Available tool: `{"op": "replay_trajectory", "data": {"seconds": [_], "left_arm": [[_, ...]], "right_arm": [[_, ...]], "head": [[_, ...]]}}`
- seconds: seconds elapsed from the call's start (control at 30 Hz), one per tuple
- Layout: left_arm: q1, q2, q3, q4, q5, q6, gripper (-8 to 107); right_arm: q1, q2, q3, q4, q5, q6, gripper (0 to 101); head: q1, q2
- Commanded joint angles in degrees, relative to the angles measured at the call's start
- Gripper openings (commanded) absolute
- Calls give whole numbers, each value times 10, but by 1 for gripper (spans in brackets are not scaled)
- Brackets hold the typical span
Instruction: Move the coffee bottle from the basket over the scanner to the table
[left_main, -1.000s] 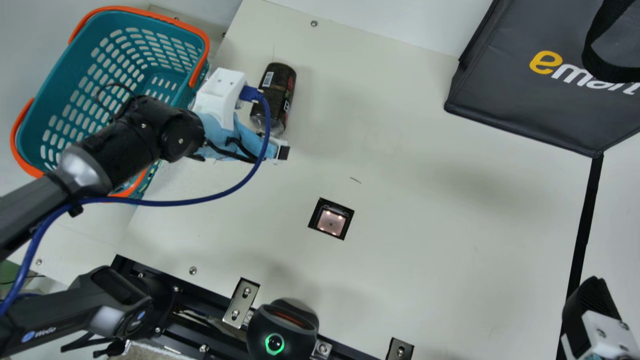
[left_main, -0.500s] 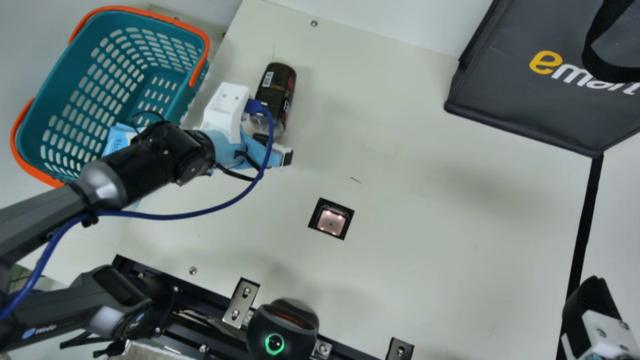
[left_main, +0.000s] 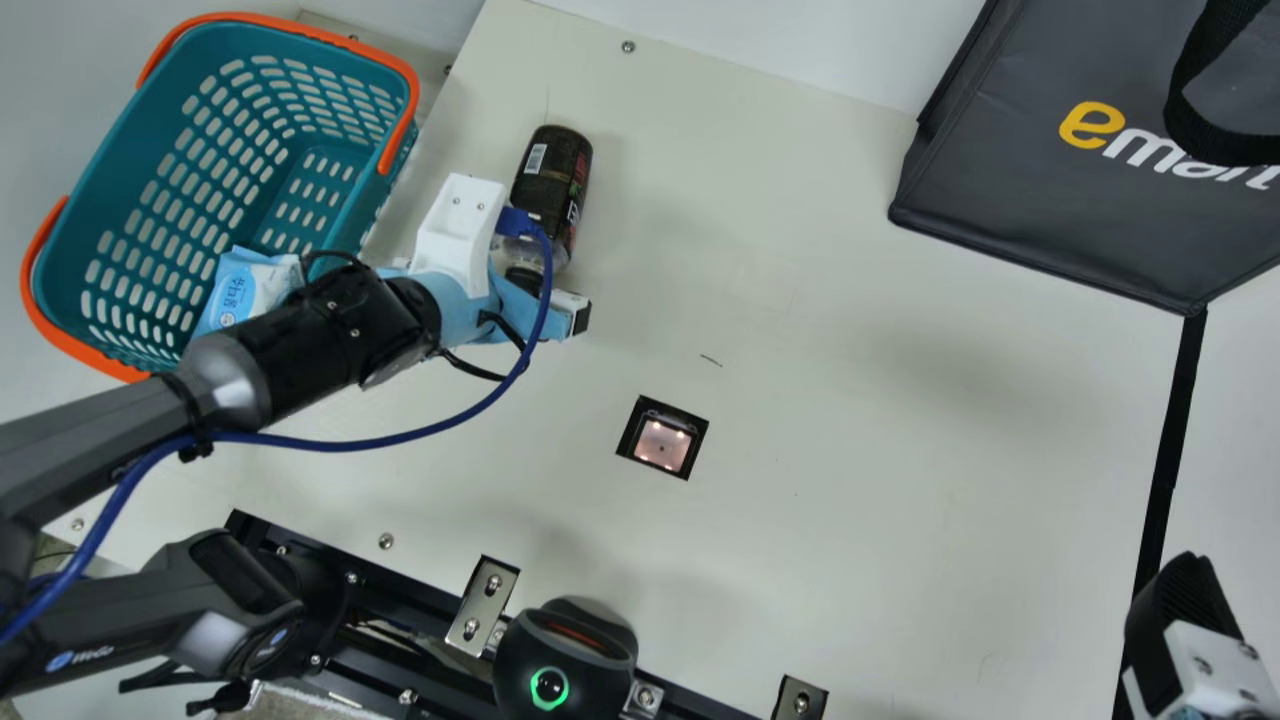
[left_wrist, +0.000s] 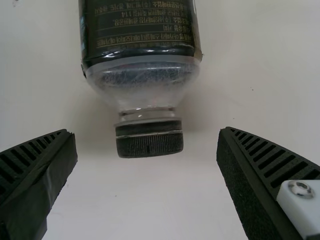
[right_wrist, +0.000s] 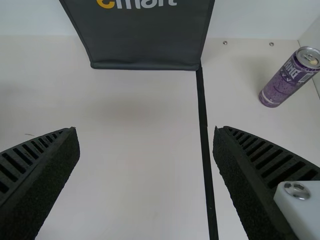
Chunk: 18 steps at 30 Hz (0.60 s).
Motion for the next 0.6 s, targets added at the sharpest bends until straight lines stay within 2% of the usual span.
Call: {"op": "replay_trajectory", "data": {"seconds": [0.0, 0.03, 0.07, 0.1, 0.57], "left_arm": [[-1, 2, 2, 9, -3, -12, 90], [-2, 4, 2, 13, -5, -18, 90], [-3, 5, 3, 17, -7, -23, 83], [-4, 6, 3, 22, -8, -28, 87], [-14, 10, 7, 65, -13, -75, -7]], "right_arm": [[0, 0, 0, 0, 0, 0, 95], [0, 0, 0, 0, 0, 0, 95], [0, 0, 0, 0, 0, 0, 95], [0, 0, 0, 0, 0, 0, 95], [0, 0, 0, 0, 0, 0, 95]], "head": [[-17, 2], [-17, 2], [-17, 2], [-17, 2], [-17, 2]]}}
